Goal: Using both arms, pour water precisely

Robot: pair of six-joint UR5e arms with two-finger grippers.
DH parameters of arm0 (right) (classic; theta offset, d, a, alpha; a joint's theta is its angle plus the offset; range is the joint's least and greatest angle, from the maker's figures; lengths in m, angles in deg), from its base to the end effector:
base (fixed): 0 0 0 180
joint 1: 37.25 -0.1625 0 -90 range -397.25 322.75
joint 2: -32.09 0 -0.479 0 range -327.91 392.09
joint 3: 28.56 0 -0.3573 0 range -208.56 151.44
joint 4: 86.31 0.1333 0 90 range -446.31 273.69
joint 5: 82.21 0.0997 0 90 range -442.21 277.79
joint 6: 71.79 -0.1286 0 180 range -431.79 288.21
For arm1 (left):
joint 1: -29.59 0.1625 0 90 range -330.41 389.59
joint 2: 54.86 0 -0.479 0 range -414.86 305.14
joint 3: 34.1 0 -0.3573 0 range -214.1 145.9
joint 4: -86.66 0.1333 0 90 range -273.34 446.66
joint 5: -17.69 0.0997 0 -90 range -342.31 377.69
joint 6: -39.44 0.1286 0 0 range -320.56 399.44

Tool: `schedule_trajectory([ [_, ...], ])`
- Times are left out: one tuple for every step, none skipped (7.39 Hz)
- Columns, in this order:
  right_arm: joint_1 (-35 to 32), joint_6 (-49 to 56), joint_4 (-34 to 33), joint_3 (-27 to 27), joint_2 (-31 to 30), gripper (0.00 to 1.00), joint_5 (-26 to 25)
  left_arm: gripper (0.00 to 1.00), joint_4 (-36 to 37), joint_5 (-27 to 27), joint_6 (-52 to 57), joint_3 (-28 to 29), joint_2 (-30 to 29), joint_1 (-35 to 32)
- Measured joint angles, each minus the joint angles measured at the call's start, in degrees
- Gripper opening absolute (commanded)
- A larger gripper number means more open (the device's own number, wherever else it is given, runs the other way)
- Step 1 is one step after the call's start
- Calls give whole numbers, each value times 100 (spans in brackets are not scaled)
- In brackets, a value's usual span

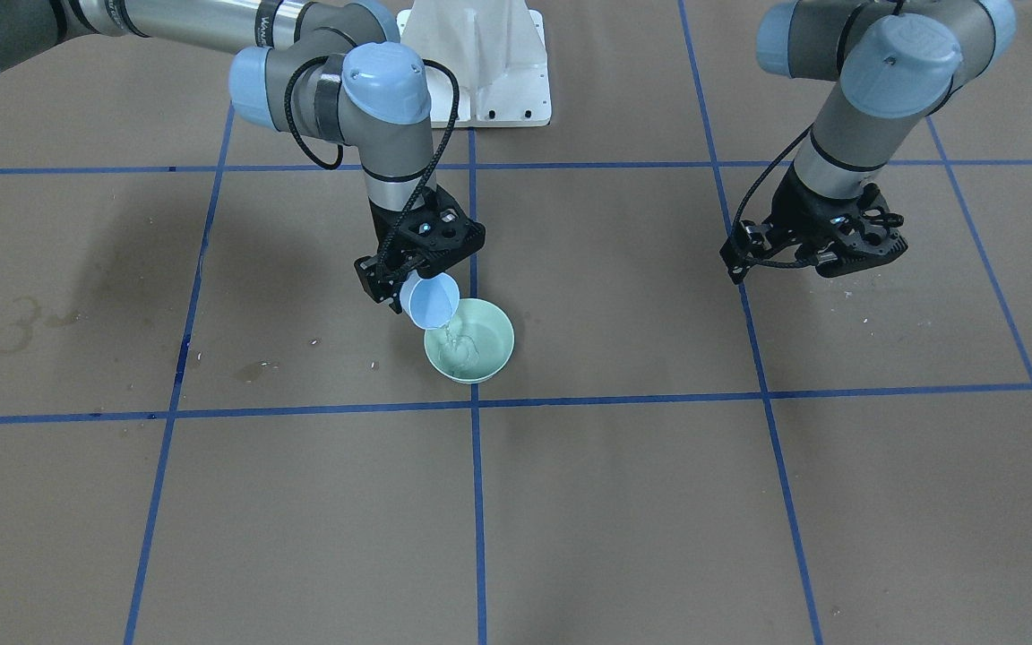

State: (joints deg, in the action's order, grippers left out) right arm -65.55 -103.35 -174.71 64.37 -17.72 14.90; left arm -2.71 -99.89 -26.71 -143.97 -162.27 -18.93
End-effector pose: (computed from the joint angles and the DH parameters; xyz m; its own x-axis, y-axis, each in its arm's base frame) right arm -0.5876 -0.4497 0.3047 0.6630 -0.6033 0.4432 0.3270 0.7659 0.5535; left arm 0.3260 -0.4801 0.4351 0.6805 -0.2286 -0.6961 0.2251 0.9694 -0.0984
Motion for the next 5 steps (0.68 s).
schedule_trajectory([
  [0,34,-83,-6,28,0,34,100,-1,-1,-2,1,3,0],
  [0,52,-212,-9,83,0,69,100,-1,-2,-3,-1,14,0],
  [0,59,-302,-11,126,0,102,100,-1,-2,-3,-7,26,0],
  [1,61,-347,-26,163,0,124,100,-1,-2,-3,-17,31,0],
  [1,64,-368,-83,219,0,141,100,-1,-2,-3,-24,36,0],
])
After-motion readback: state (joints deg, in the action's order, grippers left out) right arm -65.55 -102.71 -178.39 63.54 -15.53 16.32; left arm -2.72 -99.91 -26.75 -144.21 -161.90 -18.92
